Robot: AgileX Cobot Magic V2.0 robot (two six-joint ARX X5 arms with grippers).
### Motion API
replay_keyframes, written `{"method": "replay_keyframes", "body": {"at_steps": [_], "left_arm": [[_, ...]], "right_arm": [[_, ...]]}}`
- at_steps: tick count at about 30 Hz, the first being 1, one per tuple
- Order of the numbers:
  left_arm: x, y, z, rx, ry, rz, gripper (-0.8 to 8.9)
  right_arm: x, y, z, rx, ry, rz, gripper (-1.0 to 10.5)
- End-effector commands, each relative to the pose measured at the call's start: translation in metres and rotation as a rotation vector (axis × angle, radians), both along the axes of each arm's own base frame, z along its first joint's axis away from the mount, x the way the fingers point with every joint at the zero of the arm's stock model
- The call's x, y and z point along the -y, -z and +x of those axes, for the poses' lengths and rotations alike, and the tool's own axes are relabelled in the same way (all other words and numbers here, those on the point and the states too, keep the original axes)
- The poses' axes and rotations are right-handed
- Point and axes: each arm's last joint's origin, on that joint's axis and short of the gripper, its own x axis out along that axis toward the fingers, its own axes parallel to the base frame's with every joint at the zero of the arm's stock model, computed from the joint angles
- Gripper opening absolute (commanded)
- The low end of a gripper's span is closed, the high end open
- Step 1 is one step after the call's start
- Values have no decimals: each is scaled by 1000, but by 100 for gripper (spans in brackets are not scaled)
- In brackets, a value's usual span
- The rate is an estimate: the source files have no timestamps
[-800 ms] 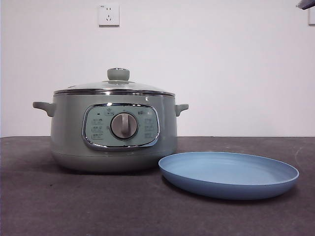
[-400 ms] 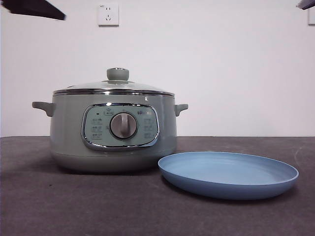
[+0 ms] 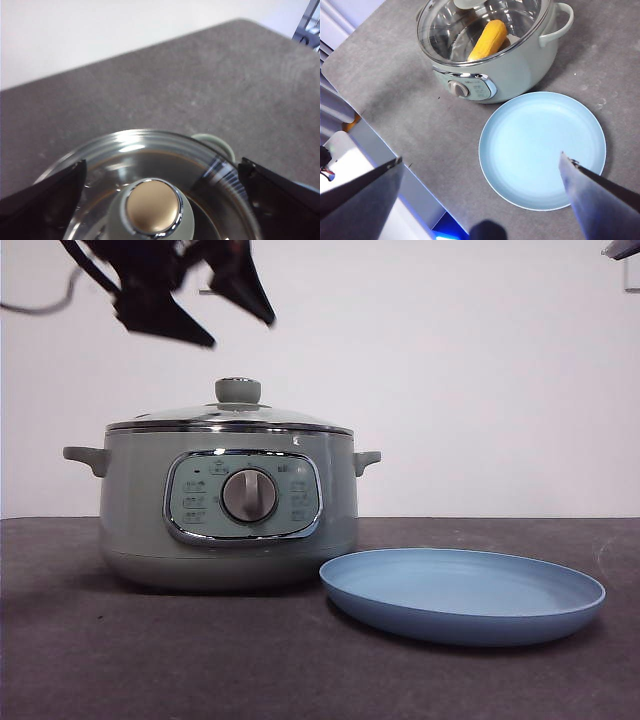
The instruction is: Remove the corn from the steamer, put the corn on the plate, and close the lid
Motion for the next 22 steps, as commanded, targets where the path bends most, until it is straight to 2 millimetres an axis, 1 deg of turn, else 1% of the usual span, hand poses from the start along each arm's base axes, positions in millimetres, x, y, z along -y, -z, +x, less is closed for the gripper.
{"method": "replay_keyframes", "body": {"at_steps": [1,5,10,17,18,19,22], "left_arm": [[8,13,7,-15,6,32,565],[15,28,13,-58,-11,67,565],[16,39,17,-92,-33,95,565],[15,43,17,-111,-70,124,558],[15,43,17,-112,-72,126,537],[15,43,17,-115,-71,128,469],[16,44,16,-128,-67,134,220]], "right_arm": [[0,-1,0,0,3,4,599],[0,-1,0,1,4,2,599],[0,-1,0,1,4,2,599],[0,-1,0,1,4,2,599],[0,-1,0,1,4,2,599],[0,-1,0,1,4,2,599],[0,-1,0,1,4,2,598]]}}
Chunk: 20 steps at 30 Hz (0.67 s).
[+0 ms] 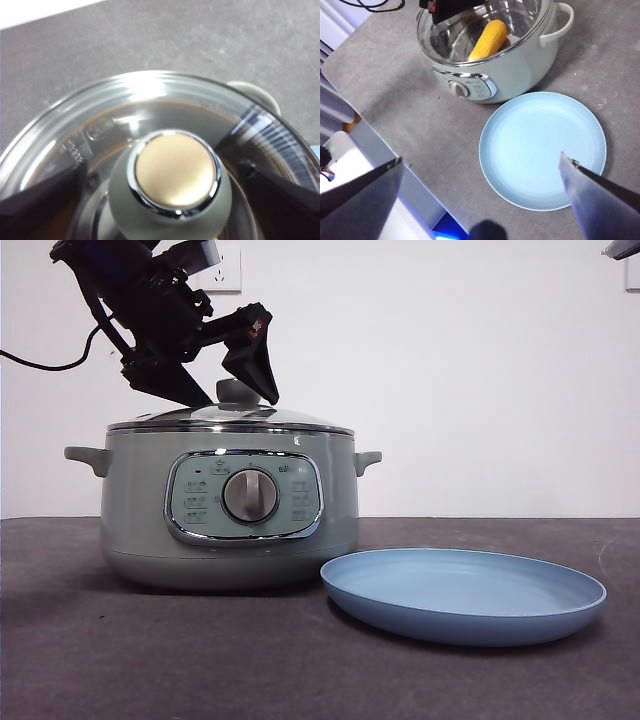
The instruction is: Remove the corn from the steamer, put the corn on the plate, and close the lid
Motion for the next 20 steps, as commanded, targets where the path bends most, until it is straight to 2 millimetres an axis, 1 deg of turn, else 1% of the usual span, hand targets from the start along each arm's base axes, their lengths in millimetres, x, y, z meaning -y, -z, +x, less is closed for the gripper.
{"method": "replay_keyframes", "body": {"at_steps": [1,2,5,7,9,16,20], "left_arm": [[2,3,0,-11,10,16,169],[2,4,0,-17,11,18,146],[2,4,-1,-25,11,18,142],[2,4,-1,-27,11,18,80],[2,4,-1,-29,9,15,-14],[3,4,-1,-30,23,2,-8],[2,0,-2,-16,30,-11,-8]], "right_arm": [[0,-1,0,1,3,2,598],[0,-1,0,1,4,2,598],[0,-1,0,1,3,2,598],[0,-1,0,1,3,2,598],[0,-1,0,1,4,2,598],[0,-1,0,1,3,2,598],[0,-1,0,1,3,2,598]]}}
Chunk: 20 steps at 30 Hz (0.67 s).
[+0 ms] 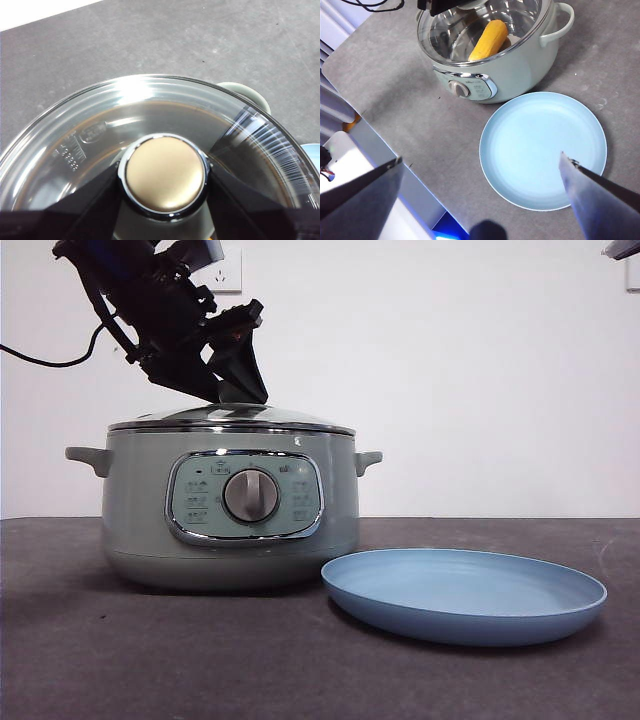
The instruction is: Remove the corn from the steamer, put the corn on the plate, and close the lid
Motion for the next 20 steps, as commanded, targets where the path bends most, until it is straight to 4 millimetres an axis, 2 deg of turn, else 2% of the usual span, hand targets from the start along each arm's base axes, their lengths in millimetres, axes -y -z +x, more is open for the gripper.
{"method": "replay_keyframes", "body": {"at_steps": [1,7,14,20], "left_arm": [[0,0,-2,-13,6,-13,-8],[-3,-23,-7,33,6,-31,-8],[-8,-67,-20,94,9,-52,-8],[-19,-106,-47,117,13,-55,-8]], "right_arm": [[0,-1,0,1,3,2,598],[0,-1,0,1,3,2,598],[0,-1,0,1,3,3,598],[0,-1,0,2,3,3,598]]}}
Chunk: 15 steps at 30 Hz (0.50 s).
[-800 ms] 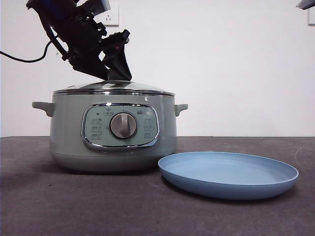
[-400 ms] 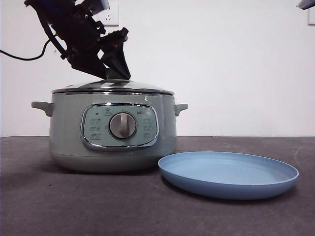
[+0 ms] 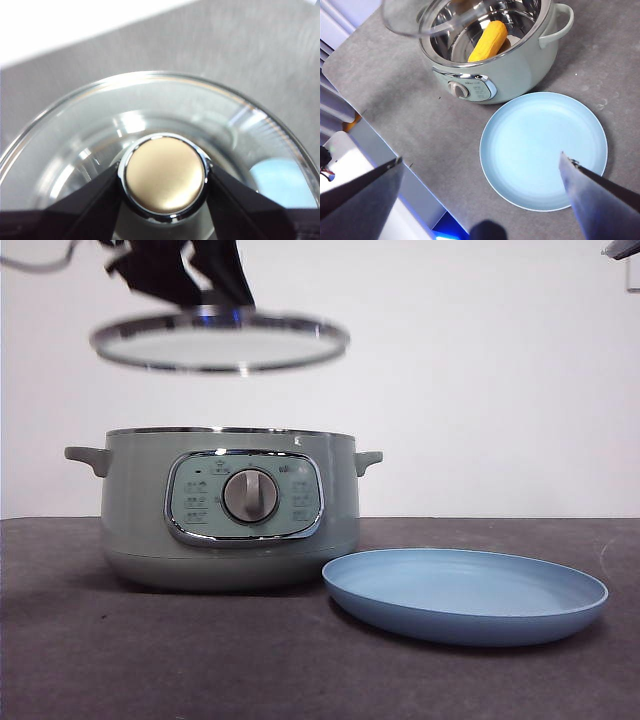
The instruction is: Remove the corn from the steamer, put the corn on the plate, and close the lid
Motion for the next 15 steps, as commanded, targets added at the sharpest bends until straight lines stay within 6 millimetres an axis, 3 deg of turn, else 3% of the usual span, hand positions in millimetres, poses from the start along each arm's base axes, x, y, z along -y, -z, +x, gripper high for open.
{"method": "replay_keyframes", "body": {"at_steps": [1,15], "left_arm": [[-7,-26,-18,62,8,-26,-8],[-52,-79,-126,125,5,-50,-8]], "right_arm": [[0,-1,0,2,3,3,598],[-6,-18,25,133,104,164,596]]}}
